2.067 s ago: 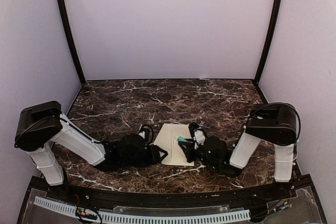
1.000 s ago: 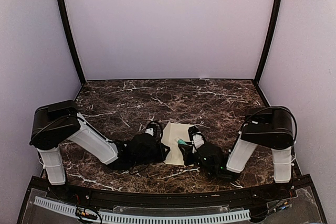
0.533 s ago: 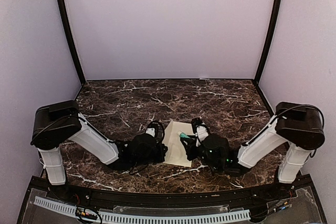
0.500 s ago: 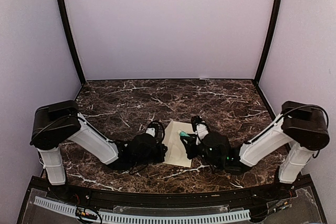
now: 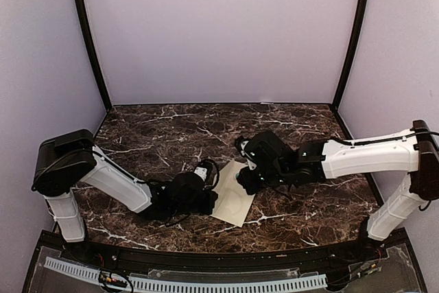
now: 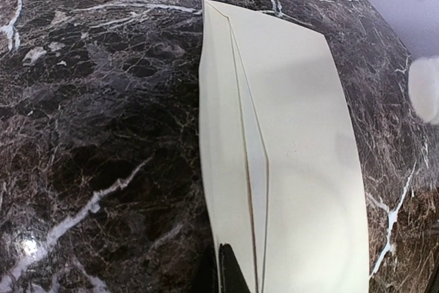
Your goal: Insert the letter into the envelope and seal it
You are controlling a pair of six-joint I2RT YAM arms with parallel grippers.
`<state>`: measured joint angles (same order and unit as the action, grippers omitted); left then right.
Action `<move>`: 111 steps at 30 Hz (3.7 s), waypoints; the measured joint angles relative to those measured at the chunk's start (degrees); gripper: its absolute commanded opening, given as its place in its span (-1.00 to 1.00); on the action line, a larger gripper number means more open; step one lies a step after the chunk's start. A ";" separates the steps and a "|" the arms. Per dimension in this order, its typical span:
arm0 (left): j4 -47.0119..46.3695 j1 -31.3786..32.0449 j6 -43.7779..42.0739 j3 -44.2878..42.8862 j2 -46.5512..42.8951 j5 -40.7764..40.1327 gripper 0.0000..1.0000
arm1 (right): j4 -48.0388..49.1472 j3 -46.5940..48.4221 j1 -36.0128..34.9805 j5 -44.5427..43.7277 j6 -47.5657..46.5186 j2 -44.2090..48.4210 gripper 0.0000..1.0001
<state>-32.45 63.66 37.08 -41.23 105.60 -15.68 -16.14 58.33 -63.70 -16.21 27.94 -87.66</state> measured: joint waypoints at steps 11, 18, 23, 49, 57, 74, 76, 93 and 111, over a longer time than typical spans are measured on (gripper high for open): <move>4.00 0.00 -0.74 -3.10 0.02 6.38 -1.00 | -19.32 2.03 3.39 13.46 -1.09 -1.88 -1.00; 6.08 0.00 0.02 -5.55 0.48 10.23 -1.00 | -20.04 4.85 3.76 16.70 -1.16 -5.35 -1.00; 7.17 0.00 0.72 -6.08 0.87 11.04 -1.00 | -19.89 5.66 3.76 17.92 -1.31 -9.62 -1.00; 9.03 -0.02 0.90 -7.56 2.51 11.80 -1.00 | -17.79 8.55 5.44 14.73 -2.54 -14.49 -1.00; 9.14 0.00 0.90 -7.61 2.51 11.72 -1.00 | -20.35 8.41 9.11 9.16 -3.91 -14.69 -1.00; 9.20 0.00 1.09 -7.61 2.51 11.32 -1.00 | -24.26 10.03 7.26 22.03 -5.14 -15.23 -1.00; 9.20 0.00 1.09 -7.61 2.51 11.15 -1.00 | -24.28 10.03 7.28 23.61 -5.07 -15.28 -1.00; 9.31 0.00 1.09 -7.61 2.49 10.14 -1.00 | -24.39 10.88 9.97 30.32 -5.66 -17.09 -1.00; 9.38 0.26 1.05 -7.61 2.49 8.98 -1.00 | -32.68 15.50 9.97 23.52 -5.75 -18.27 -1.00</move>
<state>-23.07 63.92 38.13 -48.84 108.09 -6.70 -48.82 73.82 -53.74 7.31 22.20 -105.93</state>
